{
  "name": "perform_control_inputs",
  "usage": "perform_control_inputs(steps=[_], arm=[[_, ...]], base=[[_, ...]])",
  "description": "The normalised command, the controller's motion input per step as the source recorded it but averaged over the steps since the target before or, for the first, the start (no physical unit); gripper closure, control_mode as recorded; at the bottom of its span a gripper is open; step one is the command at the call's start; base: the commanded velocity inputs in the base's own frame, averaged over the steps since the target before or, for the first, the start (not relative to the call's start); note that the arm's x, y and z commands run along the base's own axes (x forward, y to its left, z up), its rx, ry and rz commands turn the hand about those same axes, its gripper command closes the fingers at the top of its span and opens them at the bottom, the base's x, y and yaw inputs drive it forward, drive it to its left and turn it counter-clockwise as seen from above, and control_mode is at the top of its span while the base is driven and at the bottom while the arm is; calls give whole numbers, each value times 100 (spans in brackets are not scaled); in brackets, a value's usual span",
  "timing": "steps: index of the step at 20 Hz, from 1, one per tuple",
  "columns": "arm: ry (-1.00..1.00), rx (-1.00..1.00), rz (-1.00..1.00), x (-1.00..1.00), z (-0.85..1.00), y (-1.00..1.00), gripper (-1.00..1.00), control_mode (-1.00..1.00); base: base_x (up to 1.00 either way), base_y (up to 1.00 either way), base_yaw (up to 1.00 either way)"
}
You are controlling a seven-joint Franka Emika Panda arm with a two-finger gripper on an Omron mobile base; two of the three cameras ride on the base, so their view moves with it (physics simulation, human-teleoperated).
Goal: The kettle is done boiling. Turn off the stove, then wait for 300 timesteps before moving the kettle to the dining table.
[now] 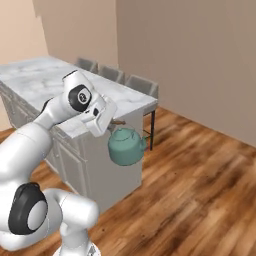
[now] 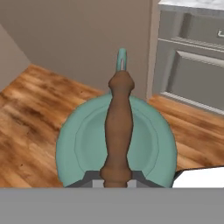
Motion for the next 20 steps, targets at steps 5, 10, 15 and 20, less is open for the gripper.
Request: perform_control_inputs(steps=[5, 10, 15, 20], arm=[[0, 0, 0, 0, 0, 0, 100, 100], [0, 0, 0, 0, 0, 0, 100, 100], [0, 0, 0, 0, 0, 0, 100, 100], [0, 0, 0, 0, 0, 0, 100, 100]], base=[[8, -57, 36], [16, -65, 38], [20, -77, 39], [19, -82, 38]])
